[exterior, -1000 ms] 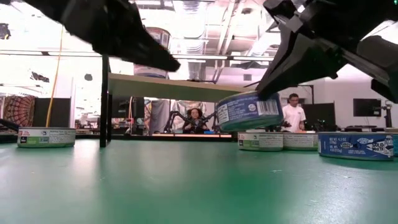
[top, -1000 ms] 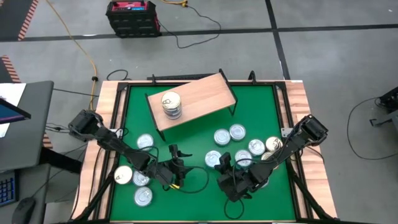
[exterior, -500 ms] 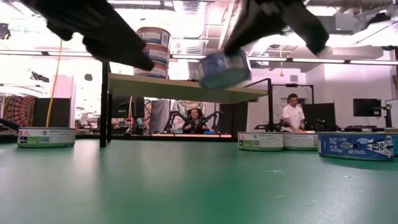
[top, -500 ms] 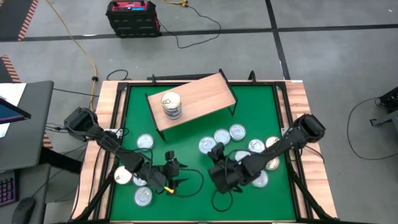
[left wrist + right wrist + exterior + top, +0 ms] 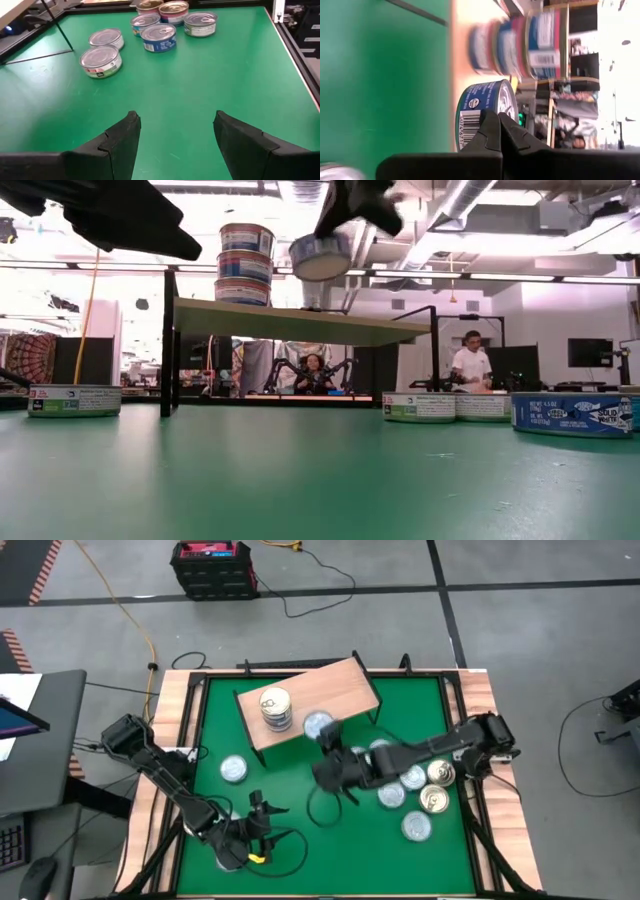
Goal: Stack canned seafood by type on shelf
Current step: Put the blue tuna can on the shelf
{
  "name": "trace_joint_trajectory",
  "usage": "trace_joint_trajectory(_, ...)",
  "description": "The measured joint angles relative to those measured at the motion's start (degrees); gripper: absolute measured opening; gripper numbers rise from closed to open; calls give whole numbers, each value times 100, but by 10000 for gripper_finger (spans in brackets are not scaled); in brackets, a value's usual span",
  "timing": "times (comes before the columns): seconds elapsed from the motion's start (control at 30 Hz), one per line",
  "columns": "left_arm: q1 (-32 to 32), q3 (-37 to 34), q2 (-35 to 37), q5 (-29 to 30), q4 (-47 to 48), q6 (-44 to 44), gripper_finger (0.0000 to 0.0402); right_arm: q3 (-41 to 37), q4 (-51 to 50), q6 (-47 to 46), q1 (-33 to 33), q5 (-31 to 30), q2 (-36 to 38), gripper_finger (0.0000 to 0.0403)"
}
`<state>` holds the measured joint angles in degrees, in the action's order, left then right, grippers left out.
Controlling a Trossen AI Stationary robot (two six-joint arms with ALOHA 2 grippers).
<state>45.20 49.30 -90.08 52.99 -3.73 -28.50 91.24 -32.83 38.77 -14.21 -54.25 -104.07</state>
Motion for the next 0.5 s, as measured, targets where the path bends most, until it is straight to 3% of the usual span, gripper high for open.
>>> trace_joint_trajectory(0.23, 16, 0, 0, 52, 3, 67, 240, 0, 456, 74, 880, 841, -22, 11)
trace_joint_trajectory(0.5, 16, 0, 0, 175, 35, -9, 240, -42, 672, -10, 1340, 1933, -22, 11)
